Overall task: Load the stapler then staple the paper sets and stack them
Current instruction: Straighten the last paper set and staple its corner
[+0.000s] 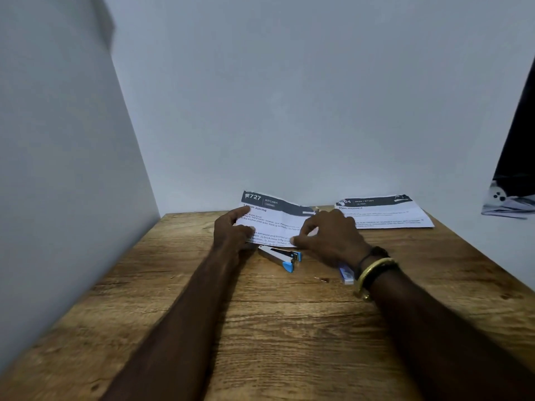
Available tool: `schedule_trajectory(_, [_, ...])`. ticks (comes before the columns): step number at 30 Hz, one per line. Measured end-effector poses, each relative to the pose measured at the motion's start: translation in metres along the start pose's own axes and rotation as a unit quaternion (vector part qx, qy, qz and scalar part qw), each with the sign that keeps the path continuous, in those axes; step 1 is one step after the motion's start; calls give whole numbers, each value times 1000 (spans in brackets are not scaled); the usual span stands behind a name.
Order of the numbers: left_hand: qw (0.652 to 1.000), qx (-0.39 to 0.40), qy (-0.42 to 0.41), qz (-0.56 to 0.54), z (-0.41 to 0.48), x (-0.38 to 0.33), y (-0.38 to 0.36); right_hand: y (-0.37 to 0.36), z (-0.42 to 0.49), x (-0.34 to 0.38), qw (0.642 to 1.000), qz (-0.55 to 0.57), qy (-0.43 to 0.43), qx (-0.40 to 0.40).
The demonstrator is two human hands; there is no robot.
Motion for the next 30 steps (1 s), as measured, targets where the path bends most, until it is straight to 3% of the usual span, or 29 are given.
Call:
schedule_trajectory(4, [1000,-16,-16,-13,-1,5,-2,-20,-8,21,993,-3,27,113])
schedule_trajectory(6, [1000,-21,-17,-12,-1,6,-2,-28,-8,25,990,-42,44,125])
schedule_trajectory(10, [999,-2,-12,30,2,4,-2,-25,-3,20,988,-9,47,146])
schedule_trajectory(13, [999,9,-2,31,2,5,0,-13,-3,13,975,88,12,203])
schedule_trajectory(17, [999,9,9,29,2,8,1,1,-1,4,931,256,-50,254])
schedule_trajectory(24, [991,38,-22,128,-3,4,-2,-10,17,9,830,531,-103,138])
schedule_trajectory(26, [991,39,-23,124,-5,5,-2,-16,27,10,826,546,-114,82])
schedule_trajectory(30, [993,30,-21,111,-7,7,0,-23,48,10,854,504,-125,-37])
Point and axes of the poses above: each hand's wrist, its own z-axis towards the middle knuckle, its own y-axis out of the back of the hand, x = y × z, the point moved 3 cm from there along z, towards the middle knuckle, and after that the axes turned 10 degrees about z, right-handed, at the moved point
